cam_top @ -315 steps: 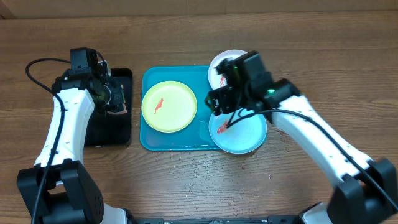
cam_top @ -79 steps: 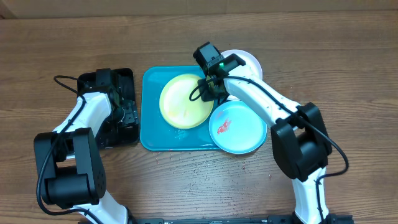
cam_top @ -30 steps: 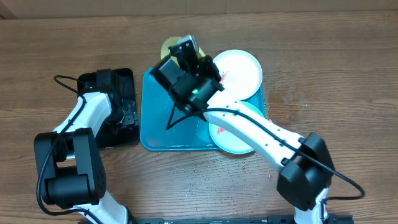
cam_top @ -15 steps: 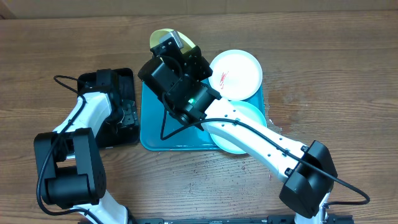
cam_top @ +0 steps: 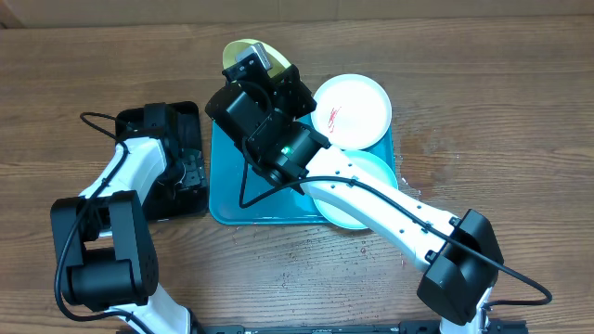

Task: Clean dirty plates on tray and stack at the side
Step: 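Lift the yellow plate off the teal tray with the right gripper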

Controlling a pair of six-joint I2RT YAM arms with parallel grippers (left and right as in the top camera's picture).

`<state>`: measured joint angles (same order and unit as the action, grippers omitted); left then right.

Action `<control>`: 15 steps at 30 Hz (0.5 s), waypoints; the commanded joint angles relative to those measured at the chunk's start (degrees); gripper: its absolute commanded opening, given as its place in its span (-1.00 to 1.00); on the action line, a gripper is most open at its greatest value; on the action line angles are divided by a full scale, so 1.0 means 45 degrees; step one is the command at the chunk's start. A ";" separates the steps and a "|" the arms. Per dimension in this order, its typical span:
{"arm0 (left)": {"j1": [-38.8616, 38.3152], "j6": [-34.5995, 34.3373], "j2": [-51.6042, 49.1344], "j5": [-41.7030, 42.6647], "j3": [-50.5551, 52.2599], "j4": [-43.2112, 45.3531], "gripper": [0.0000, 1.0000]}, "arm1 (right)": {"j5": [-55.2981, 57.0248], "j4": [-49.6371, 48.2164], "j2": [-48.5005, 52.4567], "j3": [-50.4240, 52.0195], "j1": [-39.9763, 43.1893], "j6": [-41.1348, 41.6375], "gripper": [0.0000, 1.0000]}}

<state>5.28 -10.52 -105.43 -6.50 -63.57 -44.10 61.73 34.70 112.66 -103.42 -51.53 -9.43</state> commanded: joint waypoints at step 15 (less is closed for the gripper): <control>-0.0010 -0.0092 0.0223 -0.0301 -0.0529 -0.0136 0.61 | -0.4906 0.2365 -0.0597 -0.0374 0.3735 0.5178 -0.93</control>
<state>5.28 -10.55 -105.43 -6.57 -63.83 -44.27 51.18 43.83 112.66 -103.50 -41.69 2.57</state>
